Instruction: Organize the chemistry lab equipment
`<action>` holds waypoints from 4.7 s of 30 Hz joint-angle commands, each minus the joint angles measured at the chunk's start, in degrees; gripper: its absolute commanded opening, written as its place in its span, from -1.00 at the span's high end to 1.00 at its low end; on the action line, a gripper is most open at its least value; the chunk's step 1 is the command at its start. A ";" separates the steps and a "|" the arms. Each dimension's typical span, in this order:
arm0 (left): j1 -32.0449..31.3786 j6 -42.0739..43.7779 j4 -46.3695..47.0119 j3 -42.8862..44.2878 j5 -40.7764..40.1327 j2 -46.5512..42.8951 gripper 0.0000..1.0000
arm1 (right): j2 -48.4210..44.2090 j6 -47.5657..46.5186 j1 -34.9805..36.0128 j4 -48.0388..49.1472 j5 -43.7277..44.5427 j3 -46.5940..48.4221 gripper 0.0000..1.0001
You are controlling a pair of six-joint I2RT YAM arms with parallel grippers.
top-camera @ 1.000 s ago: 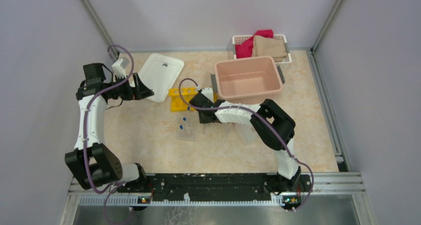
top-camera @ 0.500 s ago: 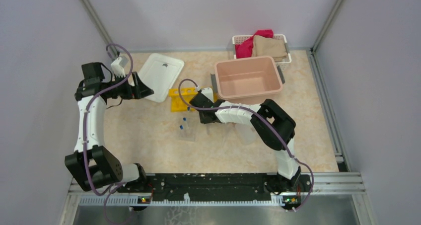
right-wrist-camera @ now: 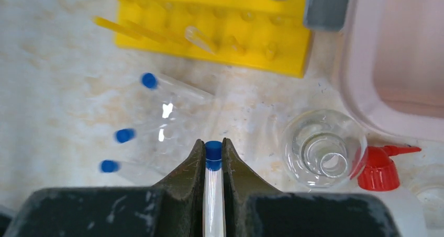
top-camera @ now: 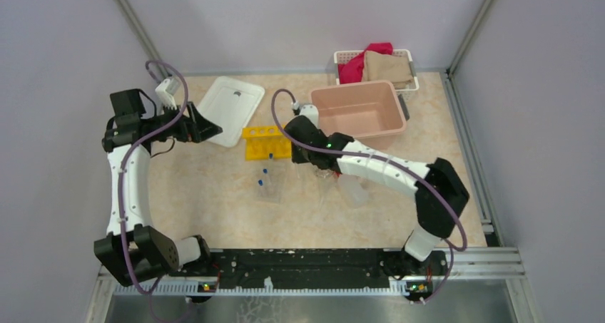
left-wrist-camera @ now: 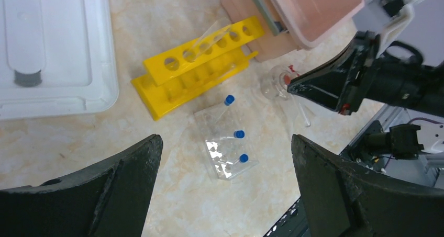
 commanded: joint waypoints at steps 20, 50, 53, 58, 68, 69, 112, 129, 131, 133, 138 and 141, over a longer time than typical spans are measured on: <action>-22.28 -10.99 13.94 -7.66 7.37 -6.80 -0.71 | -6.84 1.30 6.47 19.38 -3.31 16.07 1.00; -23.04 4.05 5.86 -4.74 4.75 -5.12 0.89 | -2.47 3.45 2.80 5.05 -15.77 24.01 0.12; -23.36 6.16 4.35 -4.16 4.32 -5.11 0.89 | -1.12 2.20 2.58 0.92 -18.43 27.22 0.10; -23.71 6.71 3.90 -3.69 5.24 -5.19 0.91 | 0.35 2.02 2.49 -1.77 -19.33 29.03 0.11; -24.84 9.59 2.52 -3.17 3.54 -5.72 0.91 | 1.67 2.07 2.49 -2.27 -23.68 30.40 0.35; -24.88 9.88 2.36 -3.23 3.39 -5.74 0.91 | 1.77 2.07 2.45 -2.31 -24.04 30.46 0.42; -9.28 -0.27 5.59 -6.44 -13.10 4.67 -0.98 | -2.22 -19.15 6.26 31.21 0.85 -7.74 1.00; -8.05 0.57 3.93 -4.84 -11.27 5.51 -0.98 | 0.23 -18.30 7.57 35.26 0.57 -11.74 1.00; -8.04 0.58 3.93 -4.78 -11.10 5.53 -0.98 | -0.01 -17.92 7.64 35.76 0.65 -12.63 1.00; -8.02 0.56 3.82 -4.76 -11.07 5.58 -0.98 | -0.19 -17.76 7.68 36.35 0.63 -13.50 1.00; -8.00 0.65 3.43 -4.75 -10.81 5.53 -0.98 | -0.14 -17.49 7.68 37.42 1.27 -14.83 1.00; -7.96 0.65 3.25 -4.44 -10.35 5.36 -0.98 | 0.17 -17.49 7.72 38.52 1.27 -15.45 1.00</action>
